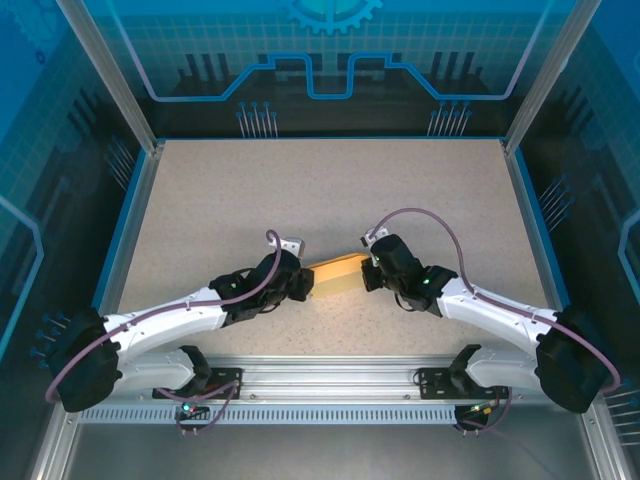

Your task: Fold the paper box

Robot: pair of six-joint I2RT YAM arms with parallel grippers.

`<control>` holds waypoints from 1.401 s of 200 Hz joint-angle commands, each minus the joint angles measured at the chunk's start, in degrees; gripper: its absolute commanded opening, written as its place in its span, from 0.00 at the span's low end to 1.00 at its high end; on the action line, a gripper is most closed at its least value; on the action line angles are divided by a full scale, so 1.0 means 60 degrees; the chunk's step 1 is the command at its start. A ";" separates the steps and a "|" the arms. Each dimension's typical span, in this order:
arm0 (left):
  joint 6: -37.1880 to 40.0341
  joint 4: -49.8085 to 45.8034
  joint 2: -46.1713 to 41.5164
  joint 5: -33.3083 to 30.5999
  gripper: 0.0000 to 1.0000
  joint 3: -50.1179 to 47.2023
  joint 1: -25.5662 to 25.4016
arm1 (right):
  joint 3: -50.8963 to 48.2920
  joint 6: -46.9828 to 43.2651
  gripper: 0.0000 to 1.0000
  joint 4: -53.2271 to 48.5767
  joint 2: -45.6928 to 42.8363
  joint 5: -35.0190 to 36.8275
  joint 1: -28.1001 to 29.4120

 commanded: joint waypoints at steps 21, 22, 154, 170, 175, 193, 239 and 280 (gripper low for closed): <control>0.0746 -0.0467 -0.0691 0.0170 0.43 0.0197 -0.0038 | -0.0252 0.0104 0.03 -0.0913 0.0098 -0.0121 0.0194; 0.0781 -0.0469 -0.0710 0.0174 0.44 0.0202 -0.0038 | -0.0258 0.0104 0.03 -0.0914 0.0091 -0.0121 0.0194; 0.8817 0.0264 0.0342 0.1230 0.90 0.1046 0.0021 | 0.0021 -0.0213 0.03 -0.0812 0.0267 -0.0304 0.0167; 0.9476 0.0446 0.0651 0.1262 0.91 0.1122 0.0031 | 0.0028 -0.0262 0.03 -0.0775 0.0302 -0.0353 0.0140; 0.9681 0.0500 0.0776 0.1237 0.91 0.1136 0.0034 | 0.0028 -0.0272 0.03 -0.0776 0.0309 -0.0361 0.0128; 1.0245 0.0747 0.1209 0.1146 0.92 0.1175 0.0035 | 0.0013 -0.0264 0.03 -0.0737 0.0318 -0.0413 0.0117; 1.0798 0.1024 0.1800 0.1266 0.81 0.1148 0.0013 | -0.0016 -0.0241 0.03 -0.0786 0.0230 -0.0400 0.0077; 1.1047 0.1591 0.1660 0.1580 0.63 0.0665 -0.0074 | 0.0070 -0.0233 0.03 -0.0811 0.0277 -0.0452 0.0050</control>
